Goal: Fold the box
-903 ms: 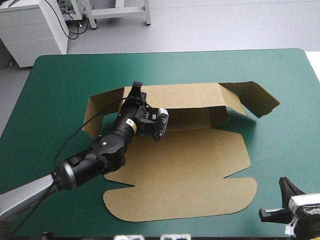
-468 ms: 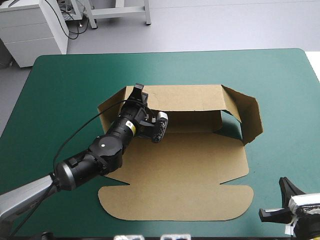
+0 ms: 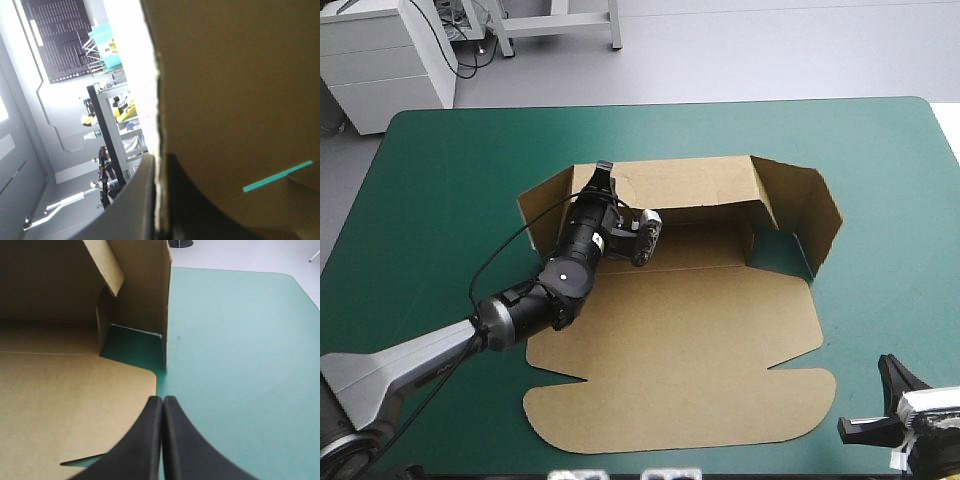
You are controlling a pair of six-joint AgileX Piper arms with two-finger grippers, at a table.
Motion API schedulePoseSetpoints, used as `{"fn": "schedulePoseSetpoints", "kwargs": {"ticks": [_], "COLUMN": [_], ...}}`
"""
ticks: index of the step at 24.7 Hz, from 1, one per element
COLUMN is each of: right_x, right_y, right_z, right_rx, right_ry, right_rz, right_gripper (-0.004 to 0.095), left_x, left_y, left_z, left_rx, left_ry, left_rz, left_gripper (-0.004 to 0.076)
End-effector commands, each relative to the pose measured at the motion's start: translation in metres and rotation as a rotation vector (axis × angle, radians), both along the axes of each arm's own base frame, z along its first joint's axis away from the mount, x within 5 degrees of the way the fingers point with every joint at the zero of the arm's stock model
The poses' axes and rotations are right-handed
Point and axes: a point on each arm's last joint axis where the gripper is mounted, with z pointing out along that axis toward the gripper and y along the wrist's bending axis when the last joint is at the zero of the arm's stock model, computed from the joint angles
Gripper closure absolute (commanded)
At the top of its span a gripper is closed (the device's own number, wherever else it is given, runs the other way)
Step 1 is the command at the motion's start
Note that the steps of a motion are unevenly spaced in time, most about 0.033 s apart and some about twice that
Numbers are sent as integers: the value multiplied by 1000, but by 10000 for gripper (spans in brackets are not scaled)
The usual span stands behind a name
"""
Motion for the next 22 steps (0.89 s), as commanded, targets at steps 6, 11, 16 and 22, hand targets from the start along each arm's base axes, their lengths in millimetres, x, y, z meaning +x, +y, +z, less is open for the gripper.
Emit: {"fn": "schedulePoseSetpoints", "kwargs": {"ticks": [6,11,16,22], "right_x": [-5,-4,25,94], "right_y": [-1,-1,-2,0], "right_z": [14,21,27,89], "right_rx": [-6,-3,38,71], "right_ry": [-120,-192,-58,33], "right_rz": [-8,-17,-14,44], "right_gripper": [927,927,926,926], "left_x": [12,12,12,11], "left_y": [14,12,11,8], "left_z": [26,25,25,24], "left_rx": [-18,-23,-25,-29], "left_ry": [-120,-105,-101,-86], "left_rz": [44,16,7,-23], "left_gripper": [731,731,731,731]}}
